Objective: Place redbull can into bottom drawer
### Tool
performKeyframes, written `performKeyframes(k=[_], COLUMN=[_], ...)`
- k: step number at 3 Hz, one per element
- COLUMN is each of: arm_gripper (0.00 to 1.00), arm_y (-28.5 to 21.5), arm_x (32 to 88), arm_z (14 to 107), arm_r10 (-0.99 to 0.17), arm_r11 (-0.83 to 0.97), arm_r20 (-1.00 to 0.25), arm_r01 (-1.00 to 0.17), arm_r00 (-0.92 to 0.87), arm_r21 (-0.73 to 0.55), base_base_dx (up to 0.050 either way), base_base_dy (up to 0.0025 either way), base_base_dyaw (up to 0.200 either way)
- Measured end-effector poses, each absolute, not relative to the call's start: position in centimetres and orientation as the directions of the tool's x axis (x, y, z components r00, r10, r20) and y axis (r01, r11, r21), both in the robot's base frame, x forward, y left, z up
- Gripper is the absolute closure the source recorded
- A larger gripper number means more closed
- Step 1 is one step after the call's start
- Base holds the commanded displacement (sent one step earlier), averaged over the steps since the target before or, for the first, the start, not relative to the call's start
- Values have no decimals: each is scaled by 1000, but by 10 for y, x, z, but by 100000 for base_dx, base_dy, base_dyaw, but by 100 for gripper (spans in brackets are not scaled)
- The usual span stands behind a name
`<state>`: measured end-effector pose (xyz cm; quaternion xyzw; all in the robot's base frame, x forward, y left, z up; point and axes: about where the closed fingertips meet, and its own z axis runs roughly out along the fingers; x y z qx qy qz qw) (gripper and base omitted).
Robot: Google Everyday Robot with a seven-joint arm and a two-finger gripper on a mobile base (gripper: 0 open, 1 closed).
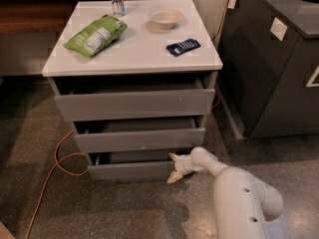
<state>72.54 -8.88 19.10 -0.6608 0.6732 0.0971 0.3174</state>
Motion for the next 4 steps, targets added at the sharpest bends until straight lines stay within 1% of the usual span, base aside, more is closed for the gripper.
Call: performKeyframes(k=[1,3,4], arm_gripper=[47,94,100], arm_y=[-88,-88,-88], arm_x=[728,725,723], arm_z=[183,182,185], arm_r10=[-823,-816,-815], arm_r11=[116,122,121], arm_r20=[-565,-575,-577], arm_r01=[-956,-959,-959], arm_r00=[59,50,51], arm_r21=[-269,-256,-256], base_base_dx=[0,0,0], base_base_dy=[0,0,0], base_base_dyaw=[0,0,0])
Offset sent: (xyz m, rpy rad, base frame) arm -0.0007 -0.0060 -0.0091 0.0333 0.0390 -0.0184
